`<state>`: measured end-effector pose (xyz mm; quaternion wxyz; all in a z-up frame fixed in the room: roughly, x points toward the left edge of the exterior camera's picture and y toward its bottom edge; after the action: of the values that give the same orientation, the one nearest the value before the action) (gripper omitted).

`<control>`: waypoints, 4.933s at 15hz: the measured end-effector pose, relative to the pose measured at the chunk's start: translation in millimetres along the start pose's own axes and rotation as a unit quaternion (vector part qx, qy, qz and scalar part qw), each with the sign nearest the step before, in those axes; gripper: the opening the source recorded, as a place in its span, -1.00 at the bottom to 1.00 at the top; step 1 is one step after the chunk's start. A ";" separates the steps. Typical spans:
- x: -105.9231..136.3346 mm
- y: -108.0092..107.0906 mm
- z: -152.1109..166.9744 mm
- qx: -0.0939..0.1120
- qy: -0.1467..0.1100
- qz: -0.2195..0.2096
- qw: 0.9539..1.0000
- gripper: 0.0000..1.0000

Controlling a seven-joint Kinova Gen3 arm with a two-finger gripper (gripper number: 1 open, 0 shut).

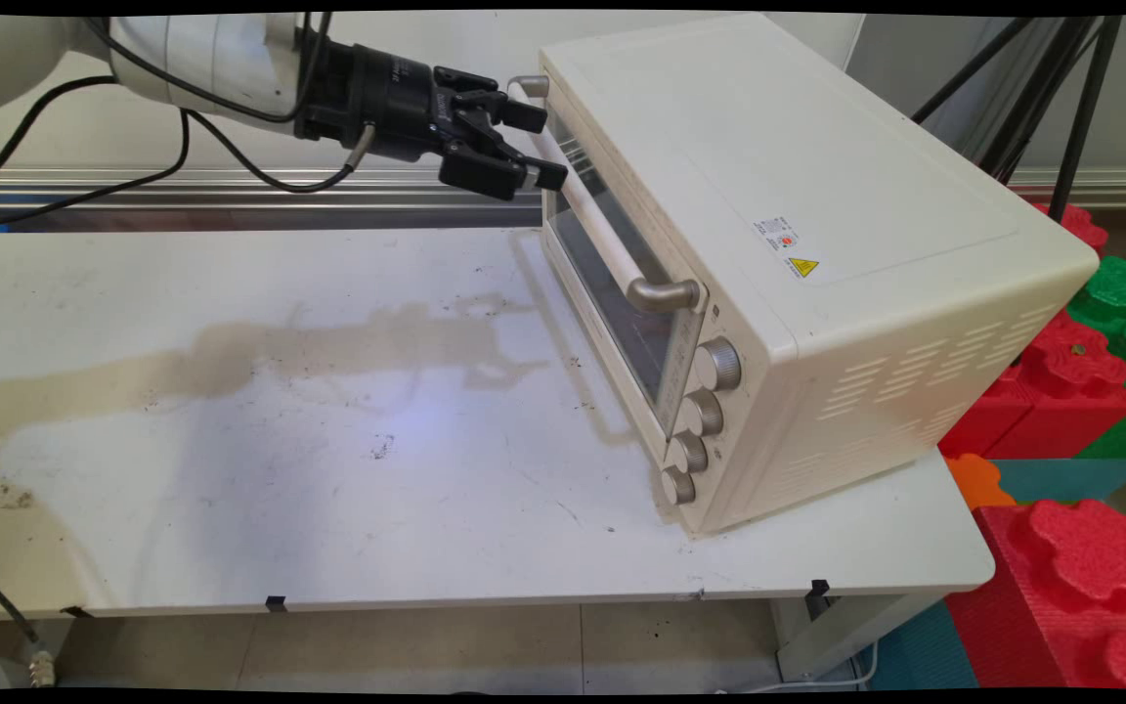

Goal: Open the oven

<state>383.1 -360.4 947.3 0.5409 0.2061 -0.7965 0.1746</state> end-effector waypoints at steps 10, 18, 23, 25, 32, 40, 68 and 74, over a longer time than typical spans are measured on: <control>1.1 0.7 20.6 0.008 -0.006 0.000 1.000 -1.00; 1.0 4.1 36.6 0.012 -0.018 0.000 1.000 -1.00; -2.8 4.6 41.1 0.013 -0.031 0.003 0.999 -1.00; -4.6 4.5 40.5 0.013 -0.035 0.005 0.999 -1.00; -17.0 0.5 22.5 0.009 -0.050 0.017 0.999 -1.00; -43.2 -2.3 -5.6 -0.001 -0.074 0.026 0.997 -1.00; -163.5 -0.2 -67.3 -0.026 -0.156 0.041 0.987 -1.00; -179.1 0.1 -74.8 -0.028 -0.166 0.044 0.985 -1.00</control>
<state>501.2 -297.9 806.6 0.3984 0.1816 -0.8882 0.1391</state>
